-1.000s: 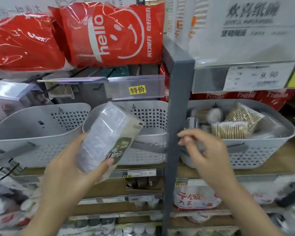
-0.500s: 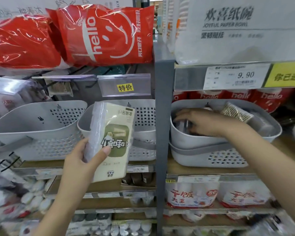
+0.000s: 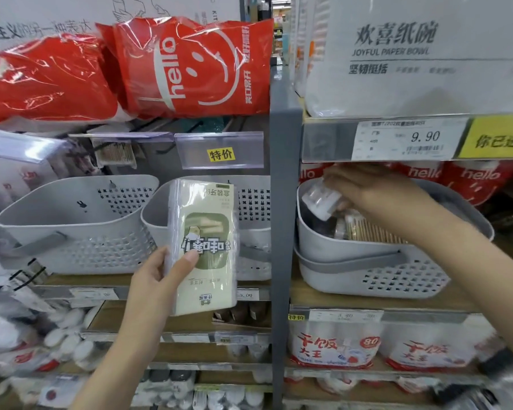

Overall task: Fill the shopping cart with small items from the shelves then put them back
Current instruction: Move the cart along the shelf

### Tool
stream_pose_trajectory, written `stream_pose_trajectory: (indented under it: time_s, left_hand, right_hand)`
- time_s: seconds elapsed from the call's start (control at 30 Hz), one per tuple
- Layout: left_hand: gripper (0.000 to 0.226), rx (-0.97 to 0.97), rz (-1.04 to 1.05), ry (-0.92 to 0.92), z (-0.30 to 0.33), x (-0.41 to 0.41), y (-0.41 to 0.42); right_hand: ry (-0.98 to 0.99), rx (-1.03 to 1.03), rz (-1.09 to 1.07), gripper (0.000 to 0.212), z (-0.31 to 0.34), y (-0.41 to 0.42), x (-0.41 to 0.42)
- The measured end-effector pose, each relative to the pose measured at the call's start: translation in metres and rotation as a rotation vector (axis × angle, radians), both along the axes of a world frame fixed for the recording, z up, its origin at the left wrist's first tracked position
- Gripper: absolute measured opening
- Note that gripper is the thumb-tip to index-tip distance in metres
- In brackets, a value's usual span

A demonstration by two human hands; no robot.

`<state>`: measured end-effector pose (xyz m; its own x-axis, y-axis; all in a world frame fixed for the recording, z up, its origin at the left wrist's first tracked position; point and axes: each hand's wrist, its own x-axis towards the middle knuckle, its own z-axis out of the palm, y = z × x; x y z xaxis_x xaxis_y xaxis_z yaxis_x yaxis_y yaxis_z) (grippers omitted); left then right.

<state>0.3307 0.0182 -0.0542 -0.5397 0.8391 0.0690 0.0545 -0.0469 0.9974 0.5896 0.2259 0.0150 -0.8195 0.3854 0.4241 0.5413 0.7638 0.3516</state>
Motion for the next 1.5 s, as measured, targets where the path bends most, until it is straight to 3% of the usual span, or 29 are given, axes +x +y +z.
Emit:
stream_pose_trajectory:
  time_s: [0.1,0.2,0.37,0.47,0.6,0.67,0.77,0.83,0.9,1.03,1.1,1.17,1.23,1.37,1.43,1.5]
  left_hand:
    - [0.054,0.006,-0.030,-0.061,-0.004,0.003,0.000]
    - [0.041,0.017,-0.077,-0.140,-0.006,0.005,-0.003]
    - [0.046,-0.002,-0.130,-0.248,-0.008,0.001,-0.017]
    - [0.029,-0.017,-0.165,-0.292,-0.007,-0.006,-0.039]
    - [0.058,-0.061,-0.112,-0.349,-0.012,-0.031,-0.090]
    - [0.078,-0.076,-0.043,-0.373,-0.015,-0.050,-0.124]
    - [0.086,-0.103,0.093,-0.425,-0.022,-0.083,-0.185]
    - [0.090,-0.096,0.204,-0.432,-0.026,-0.104,-0.232]
    - [0.080,-0.082,0.312,-0.419,-0.030,-0.122,-0.282]
    - [0.086,-0.065,0.549,-0.449,-0.036,-0.147,-0.377]
    - [0.064,-0.040,0.680,-0.482,-0.037,-0.155,-0.416]
    - [0.039,0.002,0.809,-0.500,-0.040,-0.162,-0.448]
    - [0.038,0.028,0.919,-0.520,-0.043,-0.172,-0.472]
    - [0.045,0.103,1.087,-0.574,-0.054,-0.199,-0.496]
    - [0.040,0.116,1.135,-0.596,-0.063,-0.218,-0.502]
    - [0.036,0.131,1.170,-0.625,-0.072,-0.240,-0.504]
  right_hand:
    - [0.176,0.030,-0.071,0.046,-0.005,-0.009,0.019]
    - [0.420,-0.148,-0.160,0.039,-0.018,-0.031,0.038]
    - [0.831,-0.476,-0.079,0.038,-0.029,-0.108,0.037]
    - [1.032,-0.737,-0.013,0.024,-0.040,-0.153,0.012]
    - [1.218,-1.196,0.105,0.022,-0.058,-0.202,-0.049]
    - [1.218,-1.434,0.167,0.044,-0.065,-0.224,-0.089]
    - [1.189,-1.728,0.213,0.064,-0.075,-0.259,-0.154]
    - [1.172,-1.935,0.224,0.062,-0.084,-0.286,-0.196]
    - [1.108,-2.118,0.244,0.064,-0.092,-0.315,-0.239]
    - [0.869,-2.403,0.177,0.065,-0.114,-0.375,-0.317]
    - [0.808,-2.489,0.139,0.071,-0.124,-0.406,-0.353]
    - [0.720,-2.545,0.152,0.058,-0.127,-0.432,-0.381]
    - [0.579,-2.589,0.180,0.043,-0.128,-0.454,-0.406]
    - [0.454,-2.649,0.106,0.032,-0.131,-0.472,-0.453]
    - [0.434,-2.659,0.058,0.036,-0.135,-0.479,-0.485]
    - [0.410,-2.659,0.113,0.063,-0.141,-0.482,-0.518]
